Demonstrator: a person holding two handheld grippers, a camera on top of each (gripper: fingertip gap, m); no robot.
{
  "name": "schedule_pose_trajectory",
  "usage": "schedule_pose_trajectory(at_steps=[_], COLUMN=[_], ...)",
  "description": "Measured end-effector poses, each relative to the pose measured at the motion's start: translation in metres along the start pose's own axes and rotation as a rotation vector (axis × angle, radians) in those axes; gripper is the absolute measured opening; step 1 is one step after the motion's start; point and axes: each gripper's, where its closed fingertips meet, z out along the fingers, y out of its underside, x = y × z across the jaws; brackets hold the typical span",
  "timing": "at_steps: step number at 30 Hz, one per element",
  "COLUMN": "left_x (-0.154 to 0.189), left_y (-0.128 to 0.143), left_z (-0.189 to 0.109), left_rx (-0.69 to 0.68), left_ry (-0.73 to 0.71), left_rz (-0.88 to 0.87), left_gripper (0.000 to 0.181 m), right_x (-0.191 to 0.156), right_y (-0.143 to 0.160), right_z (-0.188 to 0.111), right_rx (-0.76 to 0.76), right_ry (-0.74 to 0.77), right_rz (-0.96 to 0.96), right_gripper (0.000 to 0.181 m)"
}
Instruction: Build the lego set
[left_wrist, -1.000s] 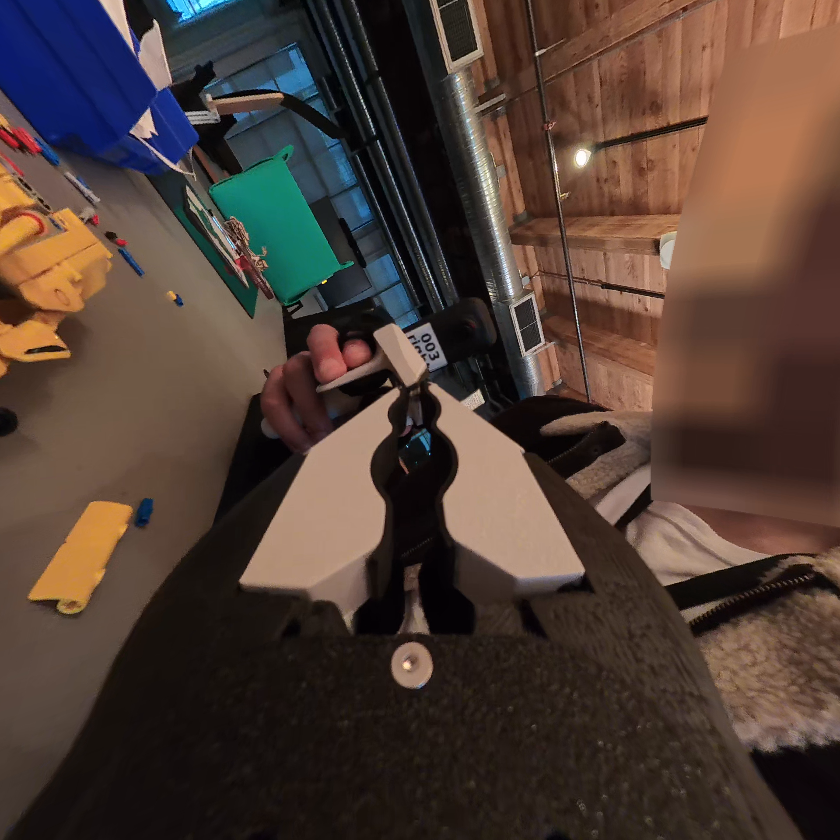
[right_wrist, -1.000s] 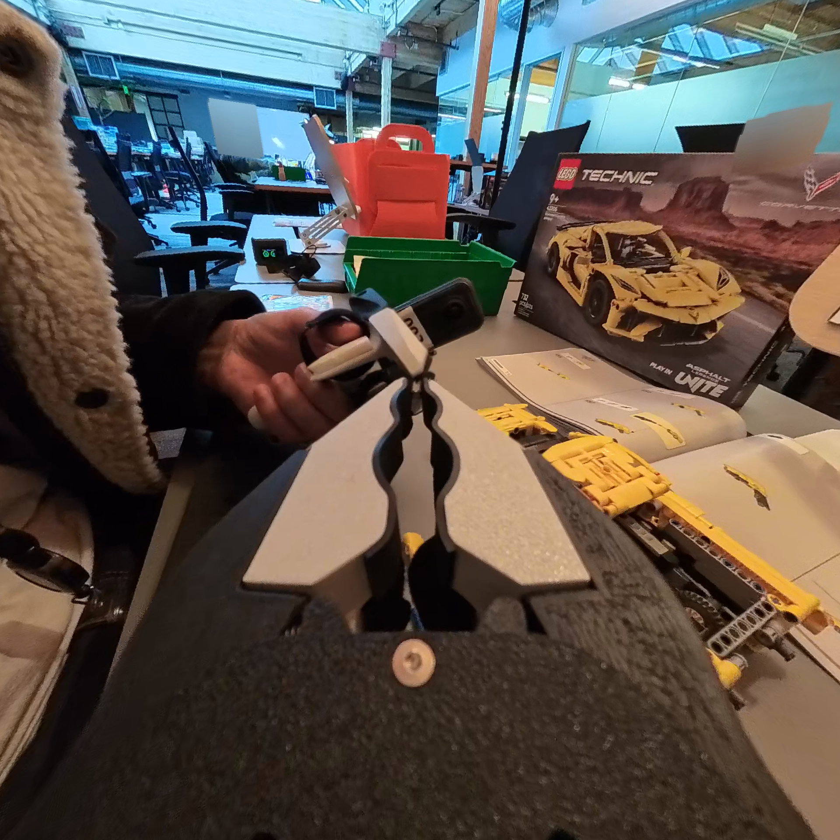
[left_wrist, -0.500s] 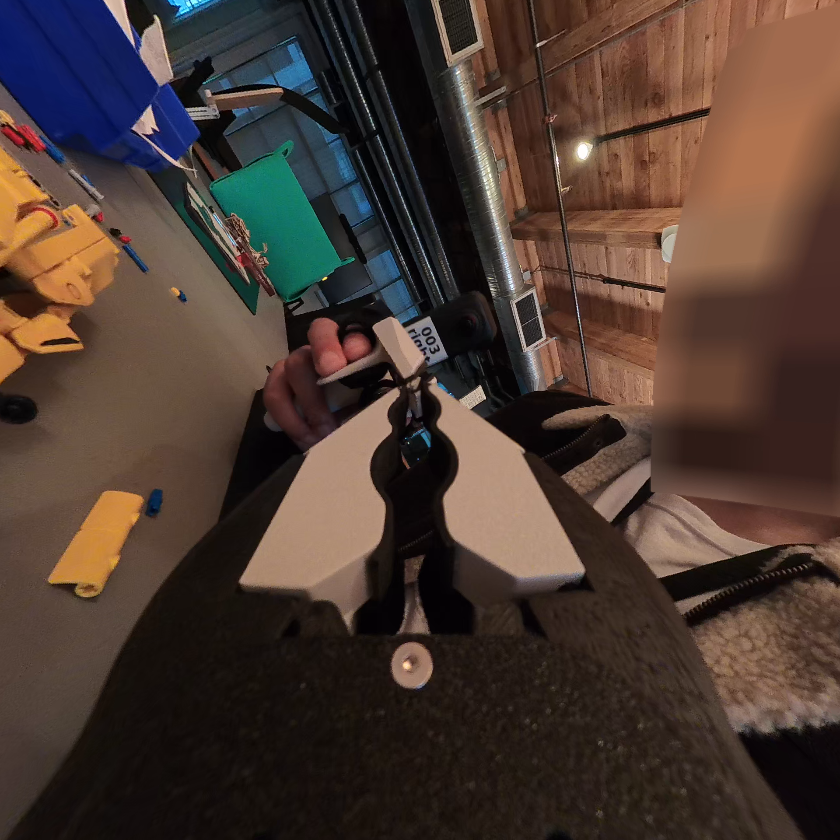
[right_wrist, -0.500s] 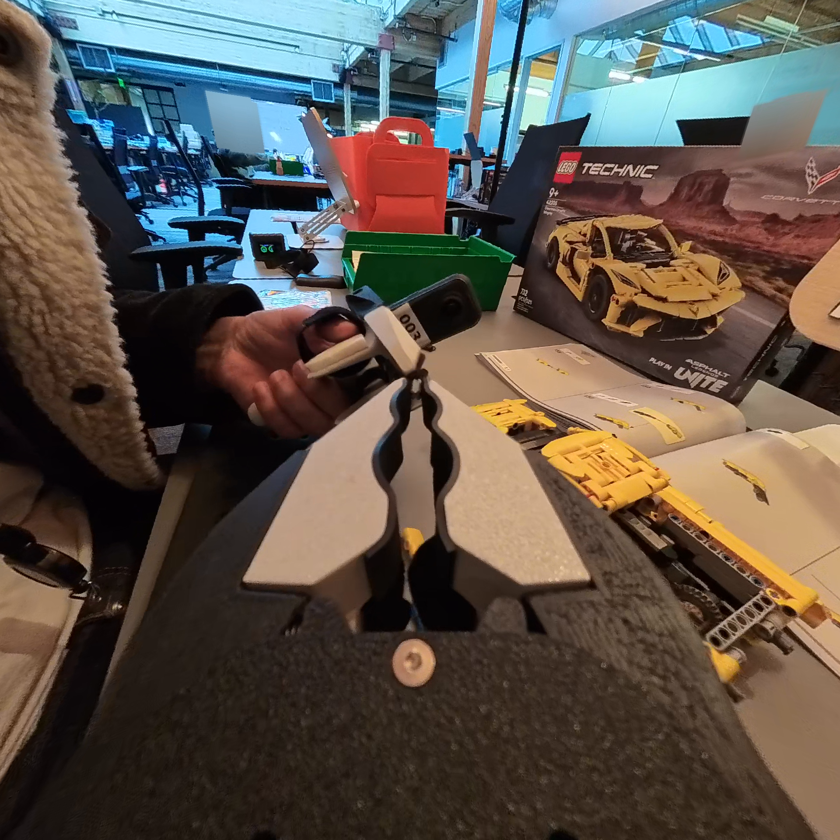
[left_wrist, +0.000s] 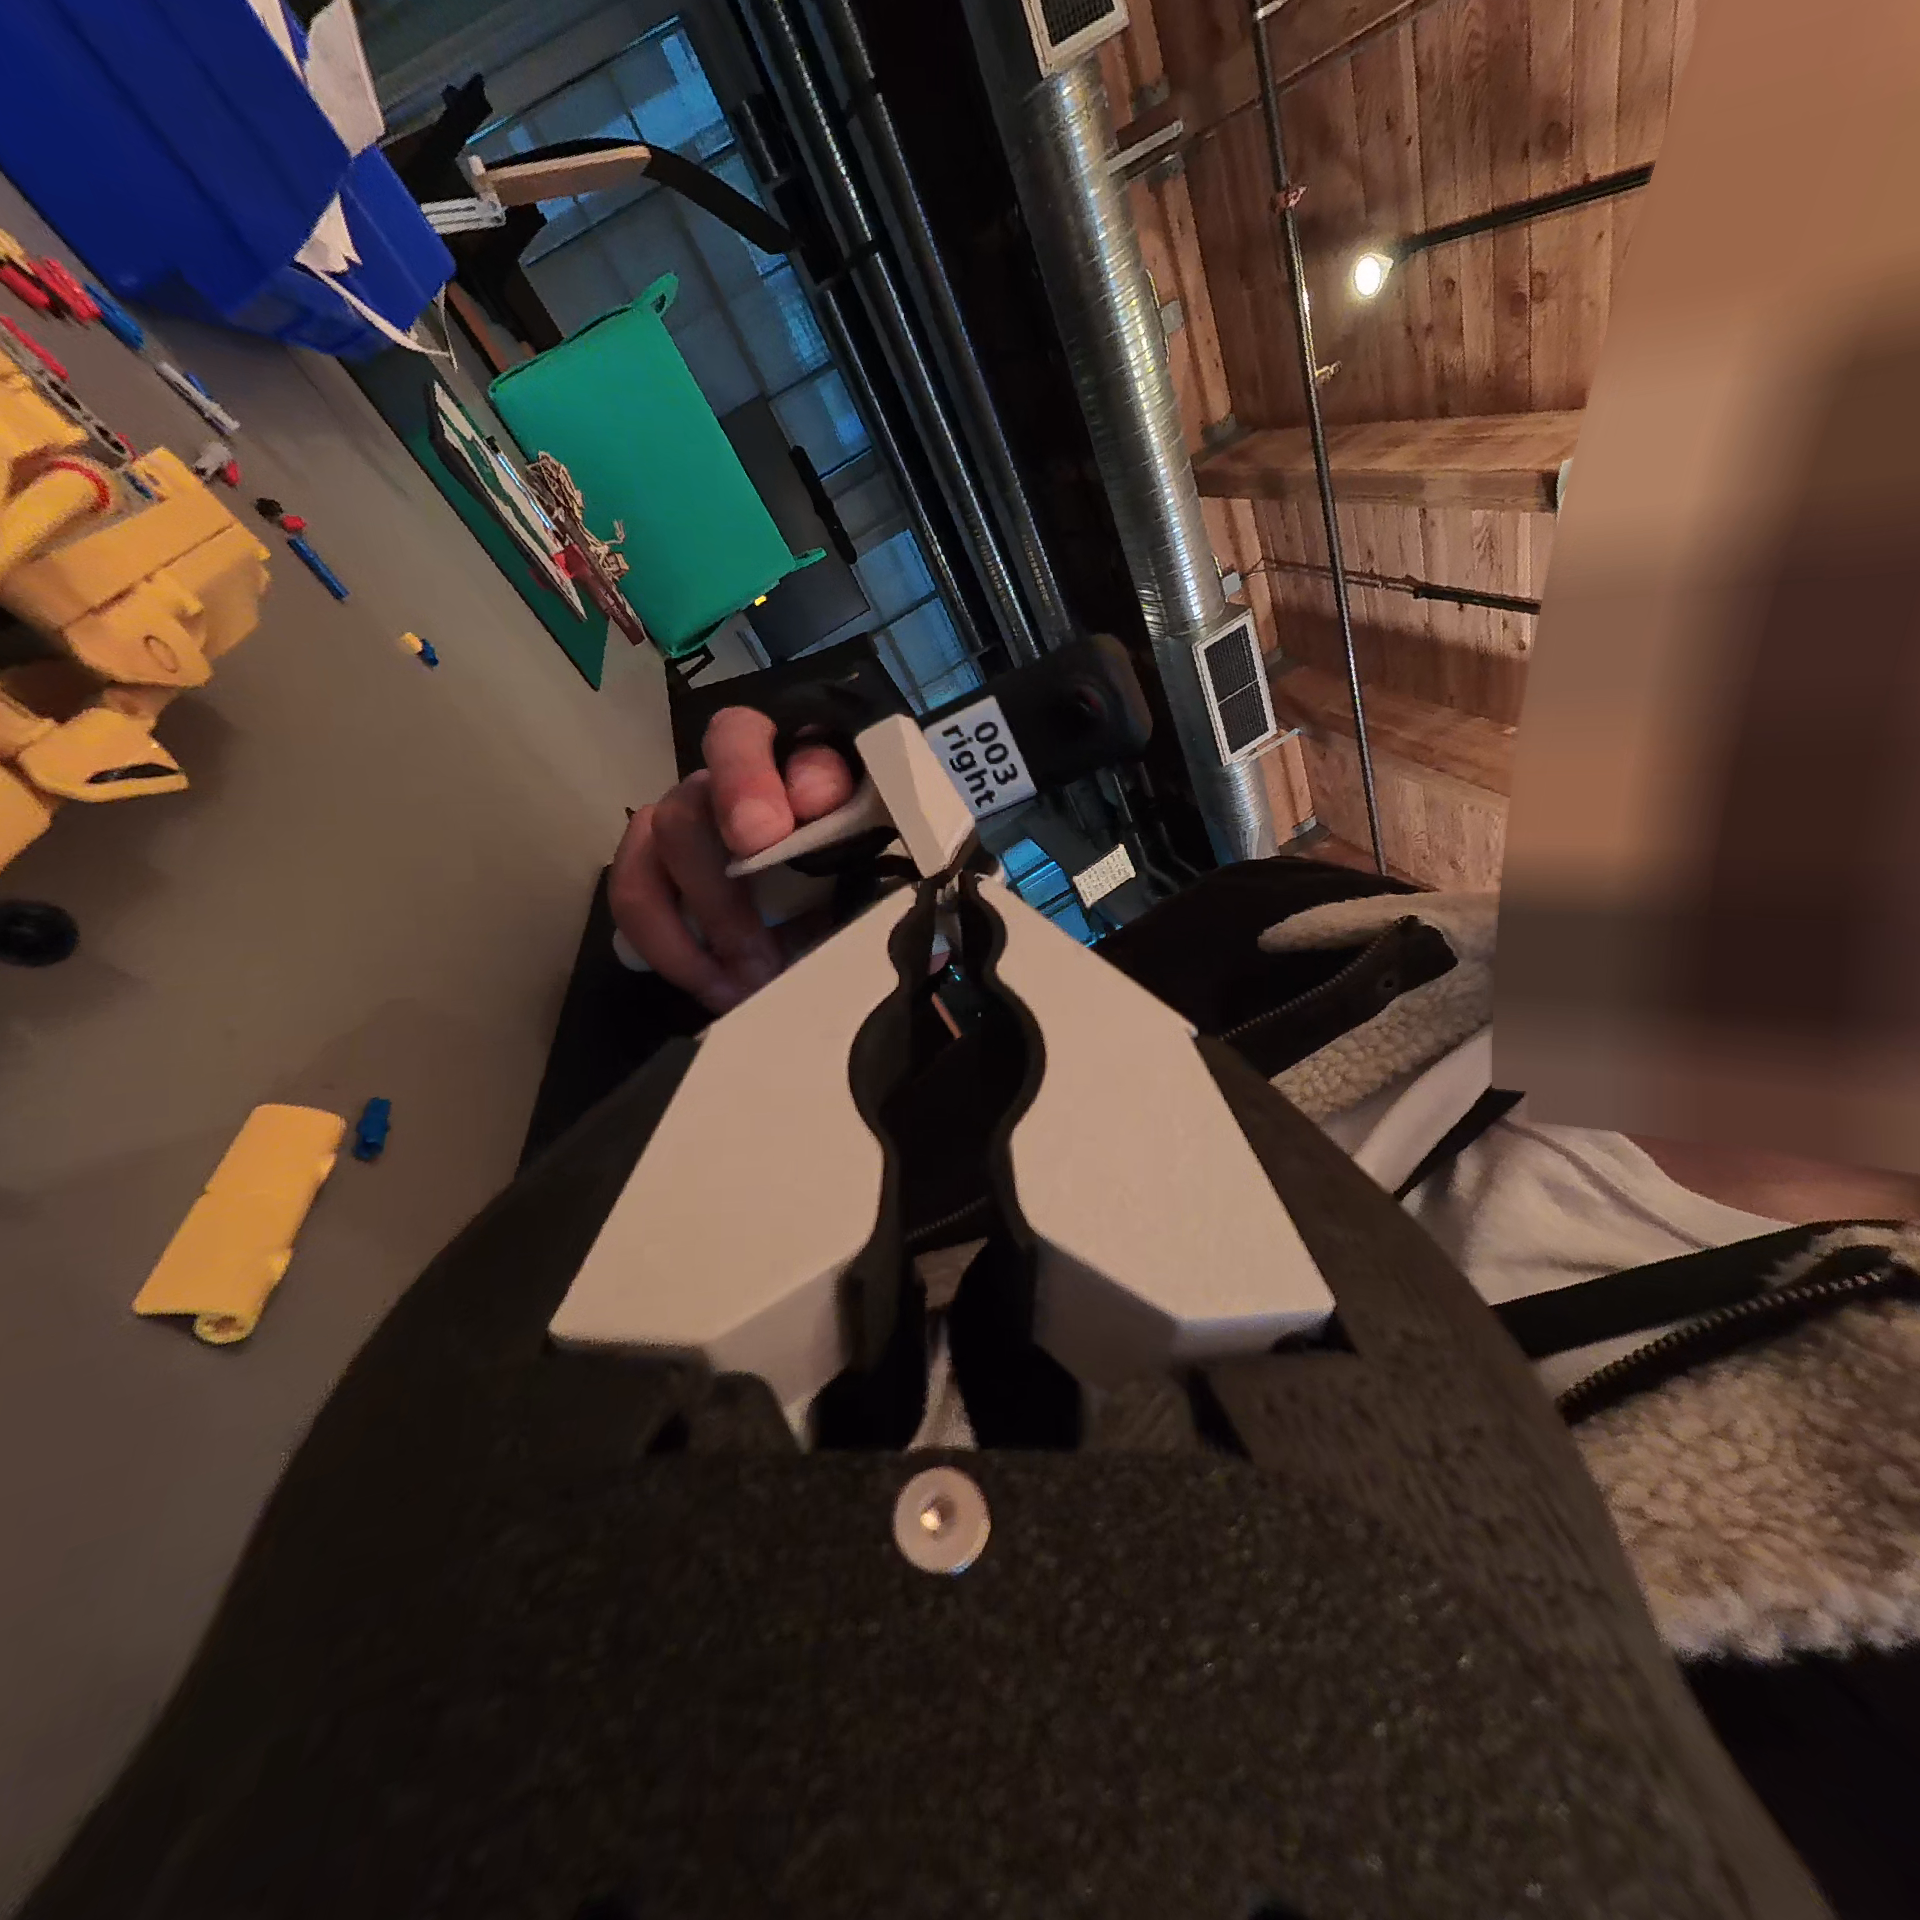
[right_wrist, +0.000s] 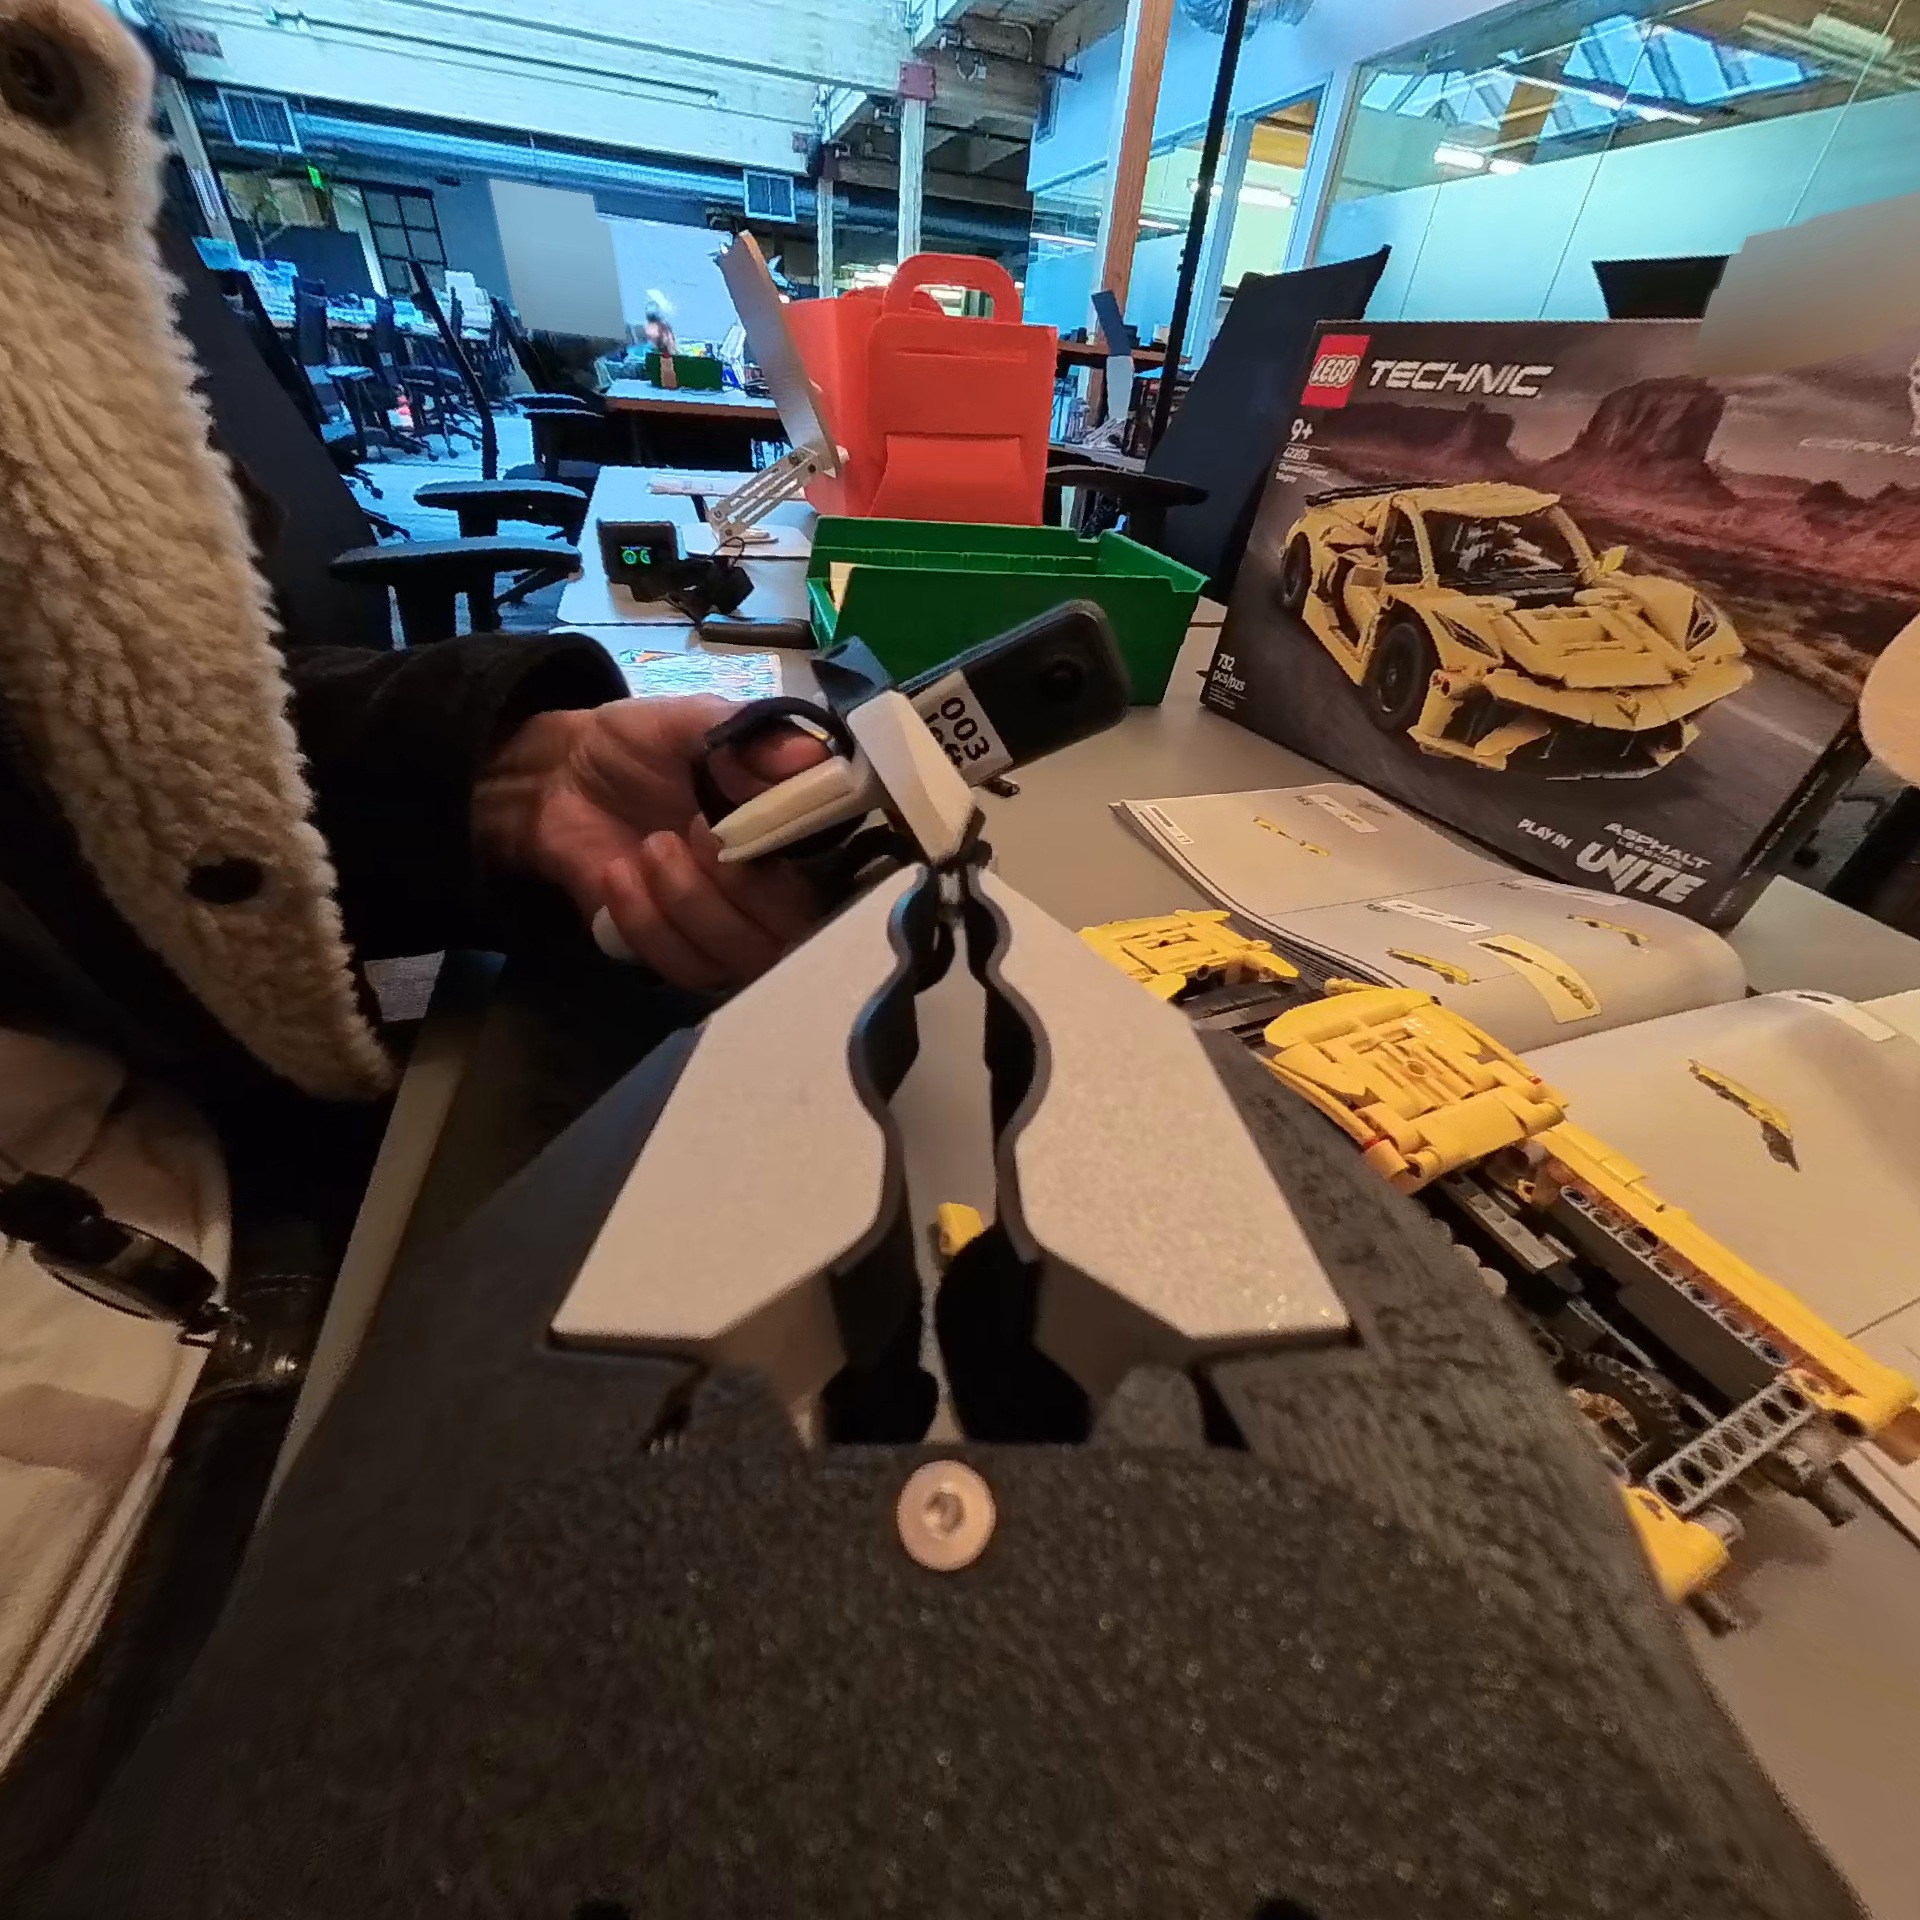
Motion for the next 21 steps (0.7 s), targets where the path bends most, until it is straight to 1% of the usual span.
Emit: schedule_pose_trajectory(at_steps=[4, 8, 11, 16, 21], left_x=[-0.005, -0.006, -0.008, -0.012, -0.011], left_y=[0.002, 0.009, 0.011, 0.008, 0.008], left_z=[-0.002, -0.004, -0.006, -0.007, -0.007], left_rx=[-0.009, -0.059, -0.075, -0.053, -0.046], left_ry=[-0.017, -0.029, -0.044, -0.053, -0.035], left_rz=[-0.095, -0.149, -0.207, -0.253, -0.265], left_gripper=[0.003, 0.003, 0.003, 0.003, 0.003], right_x=[-0.001, -0.007, -0.008, -0.006, -0.006], right_y=[0.009, 0.014, 0.016, 0.015, 0.017], right_z=[0.001, 0.001, 0.002, 0.002, 0.003], right_rx=[-0.055, -0.076, -0.090, -0.083, -0.091], right_ry=[0.027, -0.001, 0.006, 0.016, 0.020], right_rz=[-0.103, -0.141, -0.180, -0.181, -0.188], right_gripper=[0.006, 0.005, 0.005, 0.008, 0.007])
